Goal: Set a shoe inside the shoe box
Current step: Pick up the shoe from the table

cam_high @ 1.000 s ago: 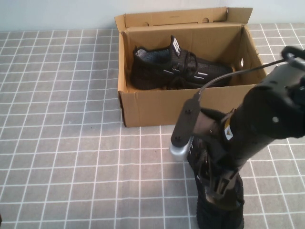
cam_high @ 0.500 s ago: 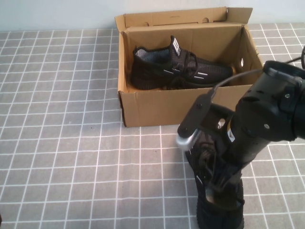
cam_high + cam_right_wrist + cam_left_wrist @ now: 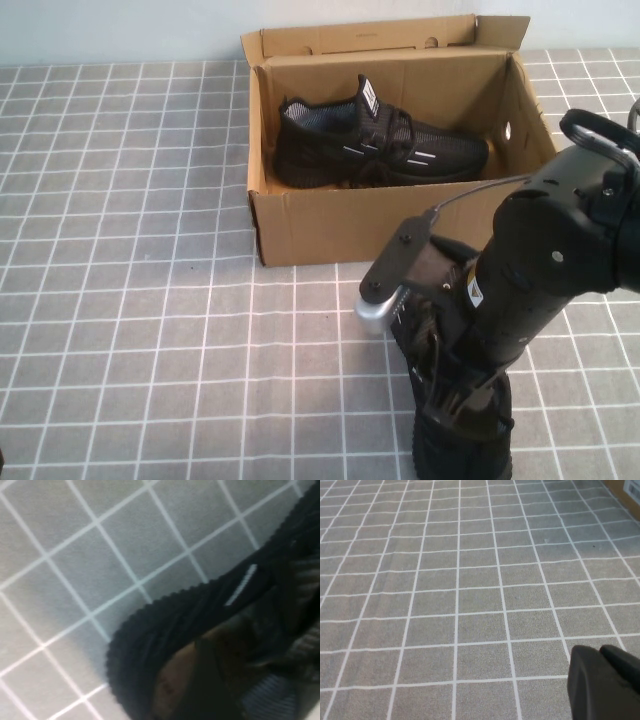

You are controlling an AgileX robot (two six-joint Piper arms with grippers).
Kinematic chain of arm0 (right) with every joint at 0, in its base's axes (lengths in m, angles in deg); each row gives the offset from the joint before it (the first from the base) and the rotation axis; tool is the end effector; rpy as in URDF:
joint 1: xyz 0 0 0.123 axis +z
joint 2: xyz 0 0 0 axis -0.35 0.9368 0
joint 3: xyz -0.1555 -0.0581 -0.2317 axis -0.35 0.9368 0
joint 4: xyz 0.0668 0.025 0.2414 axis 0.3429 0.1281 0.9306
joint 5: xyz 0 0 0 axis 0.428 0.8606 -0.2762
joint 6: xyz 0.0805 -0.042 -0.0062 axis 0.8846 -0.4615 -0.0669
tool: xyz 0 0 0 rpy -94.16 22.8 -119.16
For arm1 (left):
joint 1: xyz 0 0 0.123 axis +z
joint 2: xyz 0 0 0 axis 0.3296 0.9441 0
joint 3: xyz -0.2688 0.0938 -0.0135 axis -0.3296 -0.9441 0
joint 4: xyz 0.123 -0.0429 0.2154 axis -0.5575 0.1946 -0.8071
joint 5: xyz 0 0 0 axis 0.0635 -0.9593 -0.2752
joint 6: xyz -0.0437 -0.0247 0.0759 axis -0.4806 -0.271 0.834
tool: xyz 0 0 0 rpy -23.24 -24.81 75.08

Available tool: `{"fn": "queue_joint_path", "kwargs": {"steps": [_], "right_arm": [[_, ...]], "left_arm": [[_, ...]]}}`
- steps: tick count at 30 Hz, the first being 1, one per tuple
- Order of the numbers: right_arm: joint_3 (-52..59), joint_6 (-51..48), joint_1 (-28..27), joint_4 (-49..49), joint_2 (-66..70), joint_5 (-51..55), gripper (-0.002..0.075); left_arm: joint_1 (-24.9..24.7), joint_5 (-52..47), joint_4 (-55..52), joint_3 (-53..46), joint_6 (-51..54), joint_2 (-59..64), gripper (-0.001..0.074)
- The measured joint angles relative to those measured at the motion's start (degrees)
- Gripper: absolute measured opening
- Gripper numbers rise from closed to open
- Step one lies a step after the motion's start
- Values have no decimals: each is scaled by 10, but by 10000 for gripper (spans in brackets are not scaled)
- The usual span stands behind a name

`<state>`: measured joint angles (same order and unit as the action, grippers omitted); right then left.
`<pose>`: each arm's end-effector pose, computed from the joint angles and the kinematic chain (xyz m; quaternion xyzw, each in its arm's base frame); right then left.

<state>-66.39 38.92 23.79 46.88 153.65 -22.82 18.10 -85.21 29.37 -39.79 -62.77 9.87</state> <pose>0.2262 0.2167 0.2565 -0.4760 0.8701 0.0193 0.1265 0.0521 -0.0020 0.1700 0.0547 0.8087 0.0213 0.5852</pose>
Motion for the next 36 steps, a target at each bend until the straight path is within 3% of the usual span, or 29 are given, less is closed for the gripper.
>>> {"fn": "queue_joint_path", "kwargs": {"steps": [7,13,22,31,36], "right_arm": [[0,8,0,-46,10,-33,415],[0,90,0,-127,19,-40,414],[0,78,0,-71,21,-44,414],[0,150,1,-136,34,-46,413],[0,157,1,-133,35,-51,370]], "left_arm": [[0,0,0,0,0,0,-1],[0,0,0,0,0,0,-1],[0,0,0,0,0,0,-1],[0,0,0,0,0,0,-1],[0,0,0,0,0,0,-1]]}}
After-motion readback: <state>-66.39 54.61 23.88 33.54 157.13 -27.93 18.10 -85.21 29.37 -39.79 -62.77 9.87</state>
